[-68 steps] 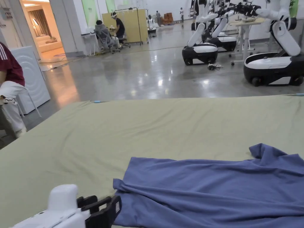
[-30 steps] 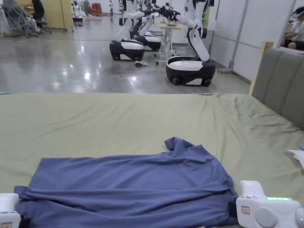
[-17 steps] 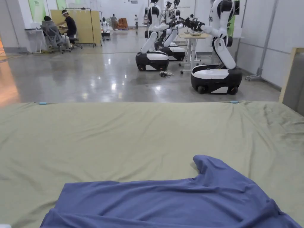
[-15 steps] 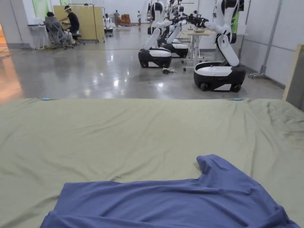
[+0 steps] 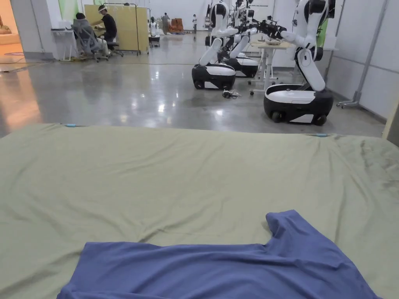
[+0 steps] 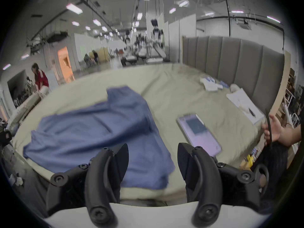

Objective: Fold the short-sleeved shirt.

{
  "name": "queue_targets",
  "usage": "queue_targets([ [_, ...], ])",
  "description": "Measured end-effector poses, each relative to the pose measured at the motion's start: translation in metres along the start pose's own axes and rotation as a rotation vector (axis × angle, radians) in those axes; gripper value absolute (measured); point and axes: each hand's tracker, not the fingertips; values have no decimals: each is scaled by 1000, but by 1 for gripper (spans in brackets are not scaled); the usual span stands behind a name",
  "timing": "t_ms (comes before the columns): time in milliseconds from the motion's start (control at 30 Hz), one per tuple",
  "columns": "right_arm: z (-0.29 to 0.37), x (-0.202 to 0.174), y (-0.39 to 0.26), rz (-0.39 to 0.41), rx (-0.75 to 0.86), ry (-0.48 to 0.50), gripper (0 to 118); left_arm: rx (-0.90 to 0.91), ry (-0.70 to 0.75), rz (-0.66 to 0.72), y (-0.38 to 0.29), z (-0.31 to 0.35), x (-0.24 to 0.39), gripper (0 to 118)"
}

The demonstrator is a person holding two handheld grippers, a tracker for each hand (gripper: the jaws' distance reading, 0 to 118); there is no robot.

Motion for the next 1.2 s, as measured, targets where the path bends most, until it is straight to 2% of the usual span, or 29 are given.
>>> queue_targets([
  [100, 36, -27, 27, -10, 119, 87, 68, 156, 2, -72, 25, 20, 32, 65],
  [233, 66, -62, 38, 103, 187, 135, 68, 241, 11, -159, 30, 37, 55, 64],
  [333, 81, -85, 40, 184, 242, 183, 68, 278, 31, -296, 31, 43, 76, 63],
  [433, 89, -97, 44, 215, 295, 255, 66, 277, 49, -321, 34, 46, 90, 59],
  [467, 91, -101, 47, 211, 297, 268, 59, 268, 31, -321, 36, 47, 95, 46],
  [533, 92, -107, 50, 200, 303, 275, 28, 260, 9, -318, 38, 49, 100, 15],
  [567, 89, -103, 46, 198, 304, 275, 7, 264, 14, -318, 37, 51, 102, 10],
  [600, 89, -104, 45, 196, 311, 273, 0, 264, -3, -311, 38, 53, 104, 8],
  [633, 89, -104, 43, 195, 316, 273, 0, 265, -20, -288, 38, 53, 106, 3],
  [667, 86, -104, 44, 193, 299, 276, 0, 256, -7, -278, 40, 52, 105, 3],
  [733, 80, -104, 40, 185, 273, 270, 0, 200, -74, -222, 42, 50, 99, 3],
  [933, 70, -97, 33, 181, 251, 260, 0, 181, -47, -162, 41, 45, 88, 3],
  [1100, 69, -107, 24, 277, 280, 218, 0, 162, -59, -166, 39, 39, 88, 3],
  [1200, 60, -109, 22, 287, 269, 210, 0, 143, -62, -186, 38, 30, 93, 3],
])
